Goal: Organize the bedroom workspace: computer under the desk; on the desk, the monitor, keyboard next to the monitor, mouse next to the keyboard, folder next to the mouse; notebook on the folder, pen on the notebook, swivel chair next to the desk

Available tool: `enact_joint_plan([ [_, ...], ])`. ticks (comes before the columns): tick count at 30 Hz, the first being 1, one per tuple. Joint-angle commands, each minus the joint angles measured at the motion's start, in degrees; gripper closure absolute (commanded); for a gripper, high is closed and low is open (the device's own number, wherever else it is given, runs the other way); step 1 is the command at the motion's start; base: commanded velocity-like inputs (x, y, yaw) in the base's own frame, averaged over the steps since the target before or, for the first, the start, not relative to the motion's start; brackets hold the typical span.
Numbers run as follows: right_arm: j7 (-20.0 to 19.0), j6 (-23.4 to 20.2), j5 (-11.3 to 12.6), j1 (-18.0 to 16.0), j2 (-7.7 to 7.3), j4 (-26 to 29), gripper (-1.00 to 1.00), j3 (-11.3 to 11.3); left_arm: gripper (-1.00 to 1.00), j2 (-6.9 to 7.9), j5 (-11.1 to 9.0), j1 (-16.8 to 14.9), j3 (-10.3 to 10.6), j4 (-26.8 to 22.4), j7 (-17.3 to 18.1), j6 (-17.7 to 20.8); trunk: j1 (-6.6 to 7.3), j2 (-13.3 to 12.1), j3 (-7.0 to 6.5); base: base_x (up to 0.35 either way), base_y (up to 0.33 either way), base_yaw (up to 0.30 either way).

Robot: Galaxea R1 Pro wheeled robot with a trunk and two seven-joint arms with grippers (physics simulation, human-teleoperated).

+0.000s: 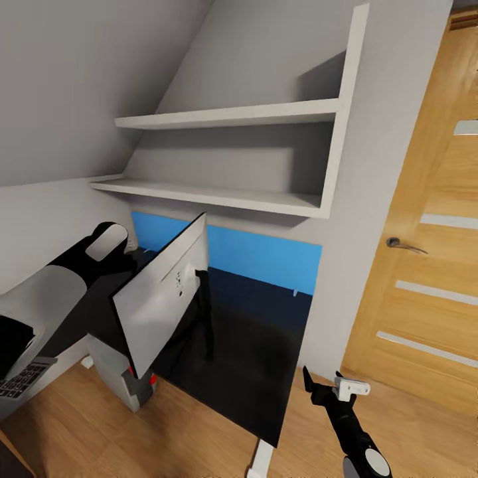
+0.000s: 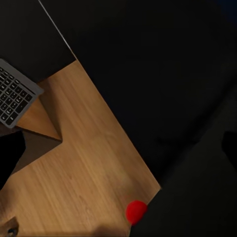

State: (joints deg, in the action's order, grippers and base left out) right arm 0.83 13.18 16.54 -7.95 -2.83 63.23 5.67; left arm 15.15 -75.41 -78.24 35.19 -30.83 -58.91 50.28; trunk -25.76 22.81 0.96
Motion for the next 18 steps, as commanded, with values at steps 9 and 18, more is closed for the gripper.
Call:
enact_joint_plan([
  [9, 0.06, 0.27, 0.6, -0.05, -0.02, -0.64, -1.0, 0.32, -1.0, 0.06, -0.71, -0.07, 0.36, -0.1, -0.33, 0.09, -0.02, 0.11, 0.1, -0.098, -0.116, 0.0],
  [18, 0.09, 0.27, 0.66, -0.05, 0.59, -1.42, -1.0, 0.46, -1.0, 0.07, -0.71, -0.07, 0.32, -0.1, -0.37, 0.01, -0.02, 0.11, 0.1, -0.003, -0.005, 0.006],
])
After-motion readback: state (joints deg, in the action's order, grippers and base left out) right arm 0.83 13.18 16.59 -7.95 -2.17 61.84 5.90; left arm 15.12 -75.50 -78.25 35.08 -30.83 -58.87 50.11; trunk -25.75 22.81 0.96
